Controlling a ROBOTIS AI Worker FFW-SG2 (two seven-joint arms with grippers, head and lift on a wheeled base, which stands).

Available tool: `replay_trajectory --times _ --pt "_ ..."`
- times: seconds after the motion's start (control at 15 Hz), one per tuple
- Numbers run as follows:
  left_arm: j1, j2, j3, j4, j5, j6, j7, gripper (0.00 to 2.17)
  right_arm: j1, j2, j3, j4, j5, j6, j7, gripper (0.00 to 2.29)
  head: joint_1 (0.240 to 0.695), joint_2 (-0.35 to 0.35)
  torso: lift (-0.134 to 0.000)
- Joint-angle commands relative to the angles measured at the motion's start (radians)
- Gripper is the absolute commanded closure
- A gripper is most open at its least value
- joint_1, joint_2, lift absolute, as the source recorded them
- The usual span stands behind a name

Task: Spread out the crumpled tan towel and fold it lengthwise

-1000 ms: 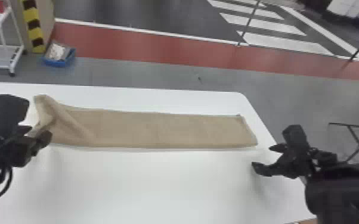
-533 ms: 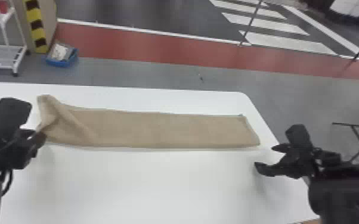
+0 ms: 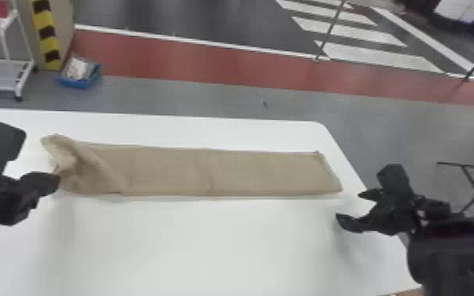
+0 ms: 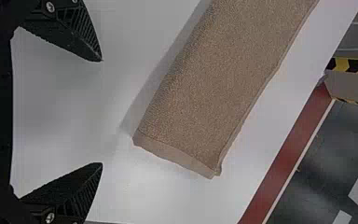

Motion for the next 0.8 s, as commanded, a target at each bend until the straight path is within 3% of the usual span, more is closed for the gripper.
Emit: replay_trajectory --times 0.0,0.13,0.4,0.73 --pt "-0.005 0.065 0.010 -0.064 -0.051 0.000 -0.130 1.60 0.000 0.001 0.005 0.000 -0.004 -0.008 0.000 0.09 0.695 -0.335 -0.124" --pt "-0.028 0.118 0.013 -0.076 -0.054 -0.015 -0.276 1.60 0.000 0.003 0.009 0.000 -0.004 -0.011 0.001 0.09 0.695 -0.334 -0.124" --pt "-0.034 0.213 0.036 -0.038 -0.097 -0.303 -0.516 1.60 0.000 0.006 0.008 0.000 -0.006 -0.021 0.015 0.09 0.695 -0.330 -0.124" --pt "0.010 0.312 0.017 -0.033 -0.109 -0.411 -0.647 1.60 0.000 0.009 0.014 -0.001 -0.006 -0.021 0.023 0.09 0.695 -0.331 -0.124"
